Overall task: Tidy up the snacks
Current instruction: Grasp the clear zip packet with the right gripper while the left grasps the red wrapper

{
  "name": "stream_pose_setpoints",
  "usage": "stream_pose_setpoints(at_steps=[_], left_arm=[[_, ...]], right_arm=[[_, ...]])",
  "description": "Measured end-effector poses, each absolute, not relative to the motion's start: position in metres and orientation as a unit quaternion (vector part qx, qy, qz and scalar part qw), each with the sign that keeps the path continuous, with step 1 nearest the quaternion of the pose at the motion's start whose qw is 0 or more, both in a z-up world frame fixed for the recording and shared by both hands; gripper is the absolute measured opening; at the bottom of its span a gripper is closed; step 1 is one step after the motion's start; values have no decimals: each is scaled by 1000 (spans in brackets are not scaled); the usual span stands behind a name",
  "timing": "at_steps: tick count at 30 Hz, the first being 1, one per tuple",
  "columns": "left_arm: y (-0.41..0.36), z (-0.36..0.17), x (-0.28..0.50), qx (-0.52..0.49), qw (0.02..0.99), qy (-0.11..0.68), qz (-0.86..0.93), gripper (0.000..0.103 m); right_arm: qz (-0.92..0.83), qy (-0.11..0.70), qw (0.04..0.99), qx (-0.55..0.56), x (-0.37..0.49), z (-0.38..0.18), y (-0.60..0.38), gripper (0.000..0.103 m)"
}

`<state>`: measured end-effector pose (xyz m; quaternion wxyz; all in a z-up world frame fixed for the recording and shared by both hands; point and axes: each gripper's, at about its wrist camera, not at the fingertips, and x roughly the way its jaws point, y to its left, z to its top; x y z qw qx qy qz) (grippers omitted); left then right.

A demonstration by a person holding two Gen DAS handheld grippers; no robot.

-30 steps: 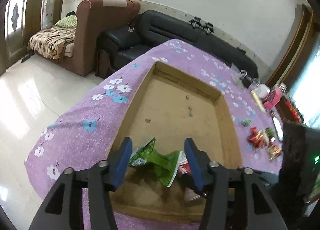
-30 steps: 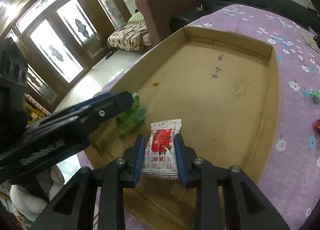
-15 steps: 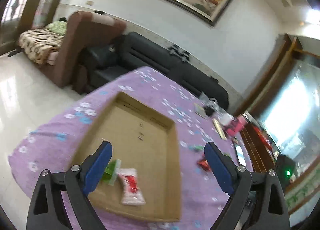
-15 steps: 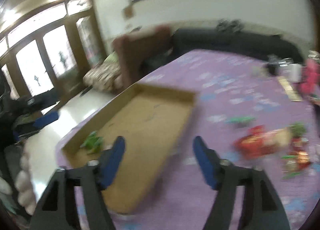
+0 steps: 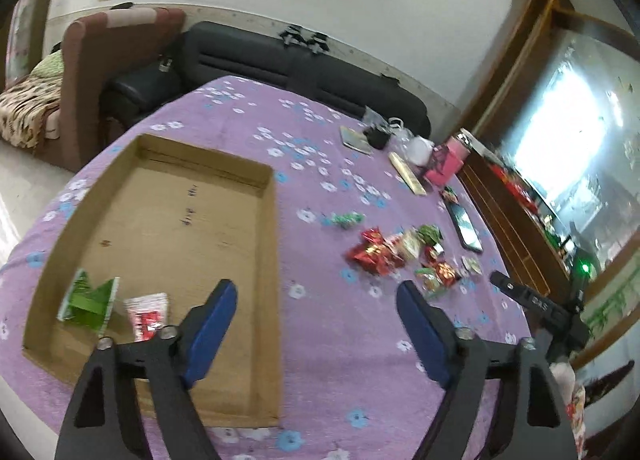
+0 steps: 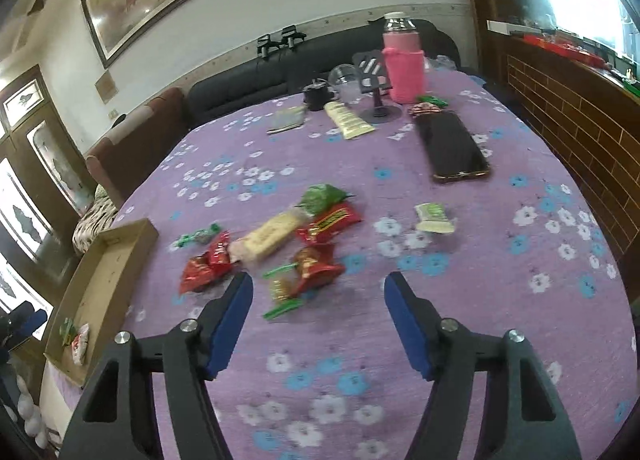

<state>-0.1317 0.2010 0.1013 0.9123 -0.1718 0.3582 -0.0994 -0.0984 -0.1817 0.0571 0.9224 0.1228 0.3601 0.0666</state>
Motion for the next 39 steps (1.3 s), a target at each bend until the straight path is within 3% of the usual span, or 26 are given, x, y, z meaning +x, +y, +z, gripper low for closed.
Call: stream_pose_setpoints(at_steps=[6, 17, 18, 22, 39], left_arm=[[187, 104, -132, -148, 915, 362, -102, 78], [167, 97, -122, -124, 910, 383, -102, 78], [165, 96, -120, -122, 910, 384, -102, 78], [153, 94, -111, -106, 908, 393, -100, 78], [75, 54, -7, -48, 887, 444, -120, 78]], right_arm=[[102, 389, 904, 147, -81, 42, -171, 68], [109, 442, 885, 95, -41, 7, -120, 67], [111, 443, 885, 93, -39, 5, -117, 63], [106, 441, 887, 85, -37, -1, -114, 24], [151, 435, 876, 143, -41, -3, -128, 23]])
